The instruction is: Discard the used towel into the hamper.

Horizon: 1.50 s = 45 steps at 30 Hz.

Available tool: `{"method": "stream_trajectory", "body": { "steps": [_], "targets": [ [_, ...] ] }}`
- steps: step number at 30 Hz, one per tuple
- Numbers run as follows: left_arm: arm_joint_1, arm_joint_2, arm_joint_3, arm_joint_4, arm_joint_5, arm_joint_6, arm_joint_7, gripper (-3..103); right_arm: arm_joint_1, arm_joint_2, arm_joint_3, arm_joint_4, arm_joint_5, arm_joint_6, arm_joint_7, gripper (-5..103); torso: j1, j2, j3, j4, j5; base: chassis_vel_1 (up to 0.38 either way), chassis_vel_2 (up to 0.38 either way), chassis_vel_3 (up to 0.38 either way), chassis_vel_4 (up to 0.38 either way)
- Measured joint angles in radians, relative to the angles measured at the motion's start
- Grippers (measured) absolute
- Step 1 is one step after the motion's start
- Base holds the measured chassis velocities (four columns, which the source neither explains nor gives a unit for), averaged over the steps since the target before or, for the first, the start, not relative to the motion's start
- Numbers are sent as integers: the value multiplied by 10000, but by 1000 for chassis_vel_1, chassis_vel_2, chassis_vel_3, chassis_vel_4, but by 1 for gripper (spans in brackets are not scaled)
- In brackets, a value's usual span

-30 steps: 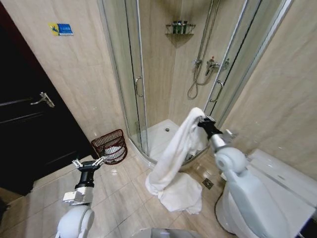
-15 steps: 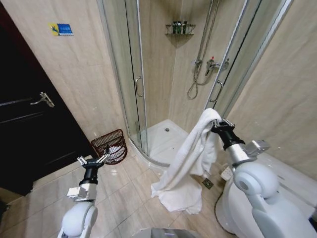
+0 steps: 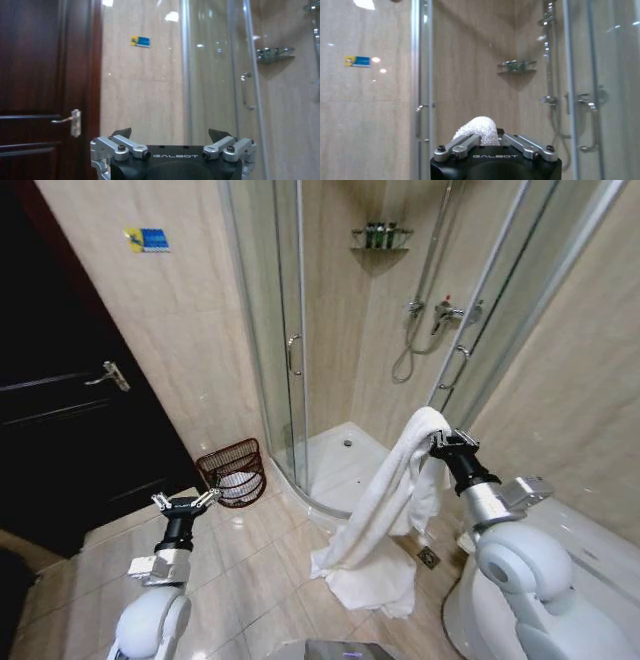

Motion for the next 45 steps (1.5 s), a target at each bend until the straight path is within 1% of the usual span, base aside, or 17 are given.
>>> {"method": "stream_trajectory", "body": {
  "steps": [3, 6, 8, 11, 17, 27, 29, 33, 37, 45],
  "targets": [
    [22, -5, 36, 51, 8, -131, -20, 100, -73, 52, 22, 6, -96, 3, -92, 4, 1, 0, 0, 5, -3, 73, 81, 51, 71],
    [31, -13, 70, 129, 59, -343, -38, 100, -131, 90, 23, 6, -181, 3, -164, 4, 0, -2, 0, 4, 0, 38, 43, 7, 21],
    [52, -24, 91, 149, 77, -474, -60, 100, -156, 103, 23, 3, -289, 3, -235, 4, 0, -2, 0, -5, -1, 0, 0, 0, 0],
    [85, -35, 92, 138, 77, -490, -64, 100, -157, 103, 10, -6, -323, 3, -246, 4, 0, -2, 0, -7, -1, 0, 0, 0, 0],
    [204, -78, 59, 39, 86, -509, -67, 100, -145, 134, -133, -106, -568, -17, -323, 4, 1, -3, 1, -1, 2, 12, 11, -3, -22],
    [238, -132, 70, 1, 85, -457, -67, 100, -65, 124, -223, -208, -600, -18, -366, 4, -1, -2, 0, 0, -3, 92, 66, -59, -67],
    [245, -142, 82, -50, 81, -302, -67, 100, -24, 117, -255, -243, -598, -18, -370, 4, -1, -2, 0, -1, -3, 89, 106, -94, -70],
    [246, -168, 113, -100, 82, -170, -39, 100, 7, 129, -271, -304, -600, -18, -400, 4, 1, -2, 1, -2, 2, 88, 96, -91, -73],
    [245, -192, 126, -117, 96, -85, -13, 100, 35, 162, -294, -363, -620, -18, -446, 4, 0, -2, 1, -2, -1, 72, 88, -74, -71],
    [238, -222, 46, -68, 119, -72, -4, 100, 263, 250, -443, -587, -675, -11, -528, 4, 0, -2, 1, -3, -1, 107, 116, -50, -38]
  ]
}}
